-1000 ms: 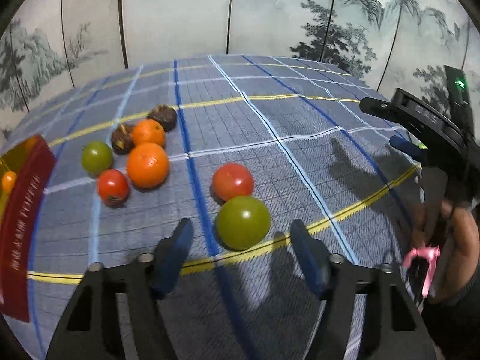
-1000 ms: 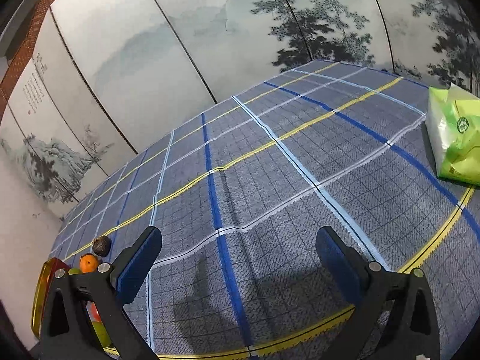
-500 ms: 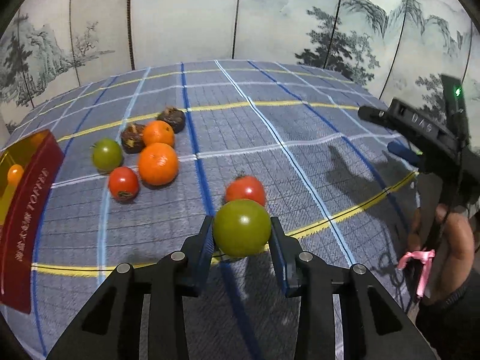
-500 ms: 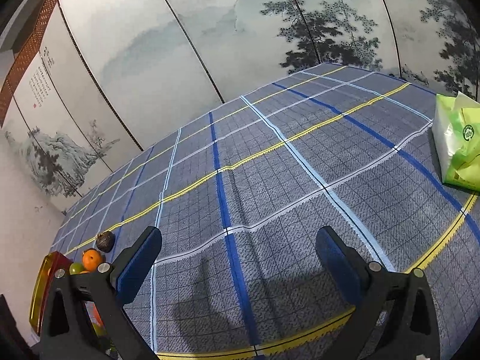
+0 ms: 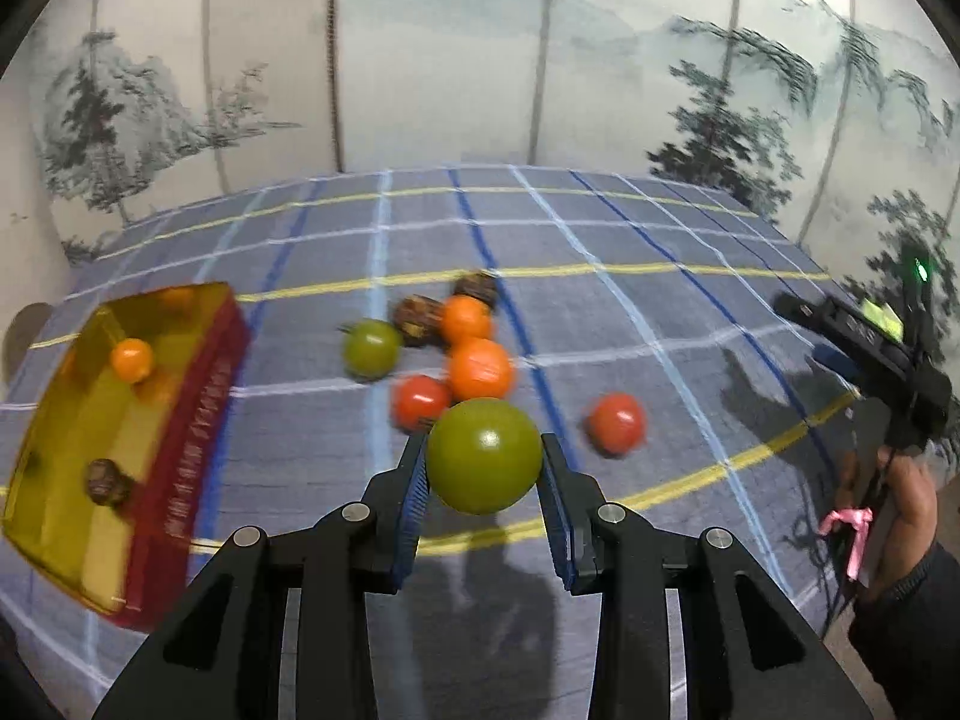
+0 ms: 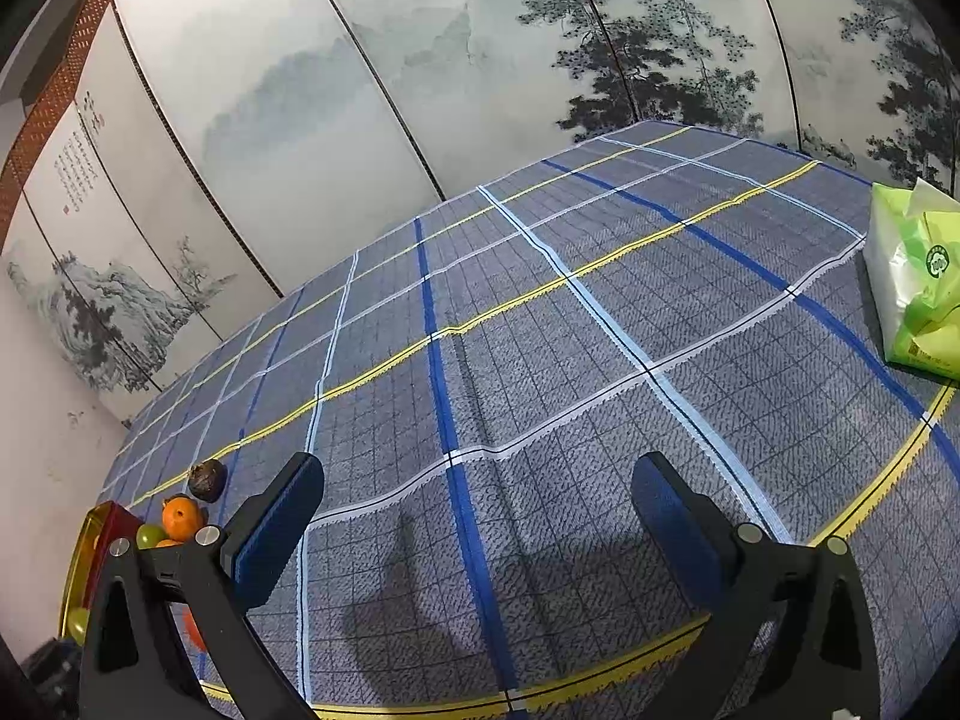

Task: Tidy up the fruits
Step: 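Carry the green tomato with the left tool into the tin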

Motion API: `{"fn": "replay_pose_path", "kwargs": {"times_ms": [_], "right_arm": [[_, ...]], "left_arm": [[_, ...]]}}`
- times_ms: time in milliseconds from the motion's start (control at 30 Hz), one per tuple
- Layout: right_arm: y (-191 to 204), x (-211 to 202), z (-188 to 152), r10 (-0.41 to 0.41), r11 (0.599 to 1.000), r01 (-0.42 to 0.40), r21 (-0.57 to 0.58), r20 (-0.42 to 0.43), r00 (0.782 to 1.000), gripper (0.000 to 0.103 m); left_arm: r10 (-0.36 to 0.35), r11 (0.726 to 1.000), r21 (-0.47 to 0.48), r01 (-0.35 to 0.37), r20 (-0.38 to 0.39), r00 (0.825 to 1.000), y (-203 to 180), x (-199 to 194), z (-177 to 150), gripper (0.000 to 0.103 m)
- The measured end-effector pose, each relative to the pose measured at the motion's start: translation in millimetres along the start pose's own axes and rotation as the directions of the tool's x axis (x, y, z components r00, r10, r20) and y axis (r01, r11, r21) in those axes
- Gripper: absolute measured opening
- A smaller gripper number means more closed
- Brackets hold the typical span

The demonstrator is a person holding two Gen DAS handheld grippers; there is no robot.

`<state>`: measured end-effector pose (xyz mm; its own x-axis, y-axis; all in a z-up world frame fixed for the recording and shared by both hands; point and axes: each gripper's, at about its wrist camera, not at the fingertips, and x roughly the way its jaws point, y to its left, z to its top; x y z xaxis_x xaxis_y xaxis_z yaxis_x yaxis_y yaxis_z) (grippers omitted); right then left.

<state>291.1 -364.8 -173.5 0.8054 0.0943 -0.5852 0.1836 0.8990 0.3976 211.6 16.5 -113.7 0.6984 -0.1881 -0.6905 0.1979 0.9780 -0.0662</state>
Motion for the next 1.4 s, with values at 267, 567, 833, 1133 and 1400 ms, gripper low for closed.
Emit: {"fn": "replay_pose_path", "kwargs": {"times_ms": [267,567,833,1133,1400], "right_arm": [[-1,2,-1,-0.001,1.0,0.001,0.0,-0.007,1.0,0.103],[0,4,-4,0.0,1.0,0.0,-0.001,-0.016,1.0,0.103],[1,4,-5,-0.003,1.0,0.003,-0.003,-0.022,1.0,0.103],[1,4,-4,-0.001,1.0,0.001,-0.002,-0.024,1.0,0.103],[0,5,-6,-0.002,1.0,0.002,-0.002,-0.027,1.0,0.103]], "left_arm": [[0.133,0.99,-0.05,-0.131,0.047,0.99,59,-22,28,0.036],[0.284,0.954,-0.105,-0.28,0.023,0.959,116,-25,31,0.036],[0.343,0.931,-0.126,-0.342,-0.017,0.939,146,-24,16,0.036],[0.372,0.911,-0.166,-0.376,-0.058,0.926,175,-21,4,0.036],[0.376,0.901,-0.2,-0.384,-0.08,0.923,196,-33,-12,0.036]]}}
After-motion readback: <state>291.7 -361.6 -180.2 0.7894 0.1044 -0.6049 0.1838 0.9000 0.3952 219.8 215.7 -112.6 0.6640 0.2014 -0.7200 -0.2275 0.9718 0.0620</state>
